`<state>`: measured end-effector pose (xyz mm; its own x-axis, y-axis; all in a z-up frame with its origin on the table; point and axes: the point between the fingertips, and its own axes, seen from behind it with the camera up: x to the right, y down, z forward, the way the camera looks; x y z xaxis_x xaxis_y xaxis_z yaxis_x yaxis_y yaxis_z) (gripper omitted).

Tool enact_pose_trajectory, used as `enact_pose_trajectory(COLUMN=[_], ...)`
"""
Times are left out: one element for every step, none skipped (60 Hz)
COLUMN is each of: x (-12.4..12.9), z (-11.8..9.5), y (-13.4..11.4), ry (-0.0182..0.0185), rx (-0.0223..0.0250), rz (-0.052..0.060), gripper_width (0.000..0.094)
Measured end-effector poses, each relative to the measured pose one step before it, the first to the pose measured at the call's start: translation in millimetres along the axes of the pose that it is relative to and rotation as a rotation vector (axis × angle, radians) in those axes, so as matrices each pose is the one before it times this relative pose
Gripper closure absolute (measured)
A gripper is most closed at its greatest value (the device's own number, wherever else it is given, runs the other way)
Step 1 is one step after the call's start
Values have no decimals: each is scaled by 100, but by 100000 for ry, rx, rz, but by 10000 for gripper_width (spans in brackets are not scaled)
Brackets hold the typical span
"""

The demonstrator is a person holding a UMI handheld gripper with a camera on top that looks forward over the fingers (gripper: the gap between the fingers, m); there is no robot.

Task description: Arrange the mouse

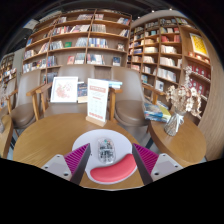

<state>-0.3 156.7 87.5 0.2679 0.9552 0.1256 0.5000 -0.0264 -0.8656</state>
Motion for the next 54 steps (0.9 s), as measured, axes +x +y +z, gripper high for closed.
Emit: enact_pose_trajectory(x=[26, -8, -17, -300, 32, -147, -143, -158, -172, -208, -237, -702, -30, -232, -209, -225, -265, -567, -236, -244, -354, -221, -203, -182, -210, -223, -223, -228, -251, -238, -200, -191, -196, -226, -182, -176, -102, -34, -43, 122, -13, 15, 19, 20, 27, 34, 8, 15, -2, 31, 27, 8, 19, 15], z=[-1128, -1129, -1110, -1245, -943, -1059, -1063, -1055, -1053, -1064, -1063, -1296, -1000, -1004, -974, -958, -900, -941, -852, -786, -725, -740, -690, -670, -605, -749, -588, -564, -534, -516, -514, -494, -438, -349, -404, -345, -352, -325, -293, -206, -265, -270, -214, -222, -192, -190, -224, -130, -155, -149, -153, -131, -151, -136], y=[-74, -21, 23, -75, 142, 137, 149, 164, 188, 252, 295, 446, 113, 278, 288, 311, 318, 554, 330, 317, 307, 326, 355, 352, 327, 523, 285, 263, 239, 165, 98, 96, 153, 322, 159, 120, 83, 88, 118, 142, 88, 60, 60, 4, -36, -35, -28, 9, -30, -24, -66, -60, -78, -85], ry=[275, 220, 181, 246, -297, -328, -358, -298, -343, -494, -624, -323, -782, -633, -589, -582, -526, -376, -511, -480, -490, -425, -326, -243, -222, -283, -432, -527, -571, -547, -487, -468, -446, -479, -635, -542, -346, -110, -40, -44, -92, -89, 26, 76, 98, 14, -88, -72, -66, -26, -7, 44, 8, -11], rx=[965, 819, 712, 558, 460, 582, 575, 599, 565, 382, 282, 455, 201, 337, 311, 253, 178, 188, 16, 64, 95, 30, -59, -171, -204, -76, -145, -100, -105, 7, 121, 197, -35, -77, -132, 59, 58, 35, -106, -119, -186, -166, 6, 178, 288, 197, 72, 118, 151, 234, 293, 425, 430, 349], rz=[-52, -9, -53, -109, -207, -261, -279, -134, -55, -116, -233, -375, -336, -320, -284, -338, -371, -349, -215, -128, -189, -284, -194, -13, 101, -100, -247, -268, -215, -253, -372, -330, -120, 56, 70, -57, -294, -439, -239, -20, 272, 237, 74, -92, -97, -16, 91, 82, 13, -66, -98, -44, 53, 120], gripper_width=[80, 82, 81, 82, 82, 80, 79, 80, 81, 80, 80, 80, 79, 81, 82, 81, 81, 81, 81, 80, 81, 83, 82, 81, 80, 82, 81, 81, 81, 81, 82, 82, 82, 82, 83, 81, 78, 81, 81, 82, 83, 83, 82, 82, 79, 79, 79, 80, 79, 81, 81, 79, 79, 80])
